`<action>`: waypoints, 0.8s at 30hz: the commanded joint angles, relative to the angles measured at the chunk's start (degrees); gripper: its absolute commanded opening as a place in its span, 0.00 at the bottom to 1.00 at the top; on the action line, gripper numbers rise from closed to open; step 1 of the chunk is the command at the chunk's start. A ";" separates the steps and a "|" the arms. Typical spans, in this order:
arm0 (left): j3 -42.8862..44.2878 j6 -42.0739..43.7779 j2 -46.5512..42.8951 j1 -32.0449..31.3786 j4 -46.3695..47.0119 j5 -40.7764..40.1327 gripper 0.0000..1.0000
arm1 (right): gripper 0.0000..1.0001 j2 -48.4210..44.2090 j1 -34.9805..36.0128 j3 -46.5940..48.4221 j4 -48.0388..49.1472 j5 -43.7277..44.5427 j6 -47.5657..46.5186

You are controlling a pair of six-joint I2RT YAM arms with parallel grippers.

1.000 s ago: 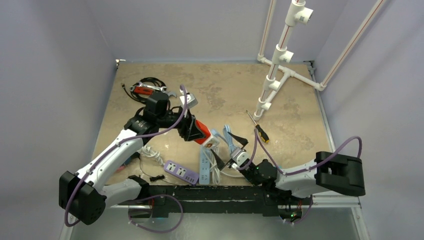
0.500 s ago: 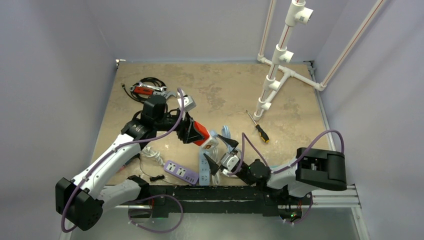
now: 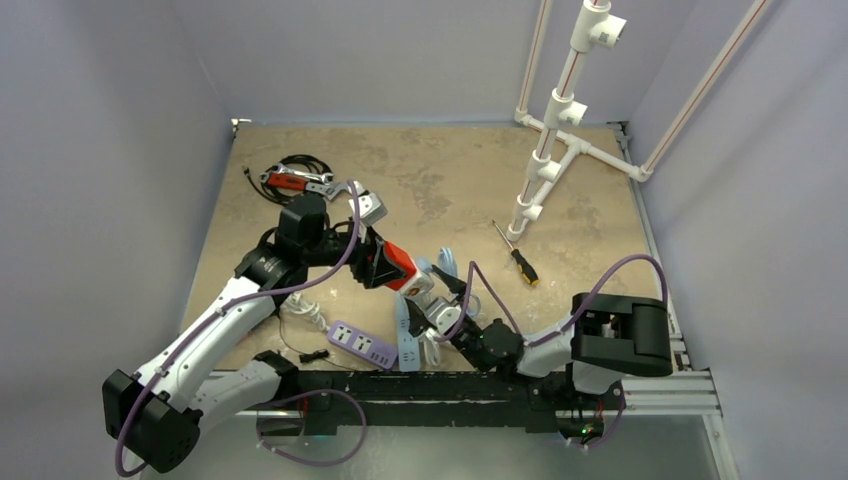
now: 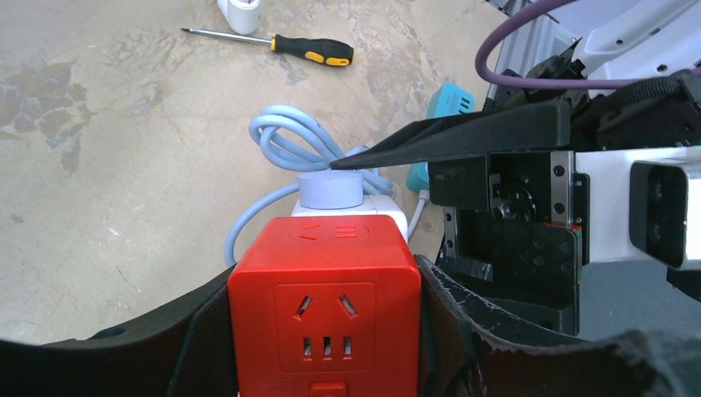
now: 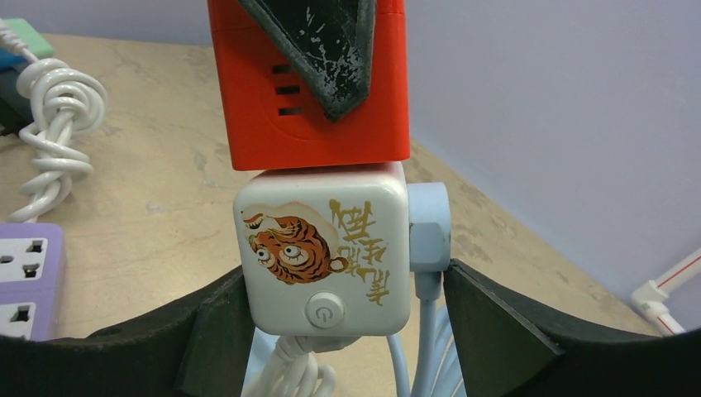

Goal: Pull the plug off the socket
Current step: Remove the plug from the socket.

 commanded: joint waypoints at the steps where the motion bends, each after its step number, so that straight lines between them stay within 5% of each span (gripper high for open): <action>1: 1.06 -1.32 -1.95 -0.10 8.70 2.24 0.00 | 0.78 1.56 1.15 3.67 4.95 3.49 -0.35; 12: 0.28 -1.64 -3.57 -0.16 9.87 -2.93 0.00 | 0.80 3.16 2.41 9.38 -1.53 16.50 5.58; 17: -0.20 -1.54 -4.32 -0.13 9.82 -4.90 0.00 | 0.87 3.36 3.03 9.94 -2.06 18.80 6.44; 24: -0.25 -1.62 -4.19 -0.13 10.03 -4.54 0.00 | 0.83 4.49 3.18 11.23 -4.99 17.29 8.07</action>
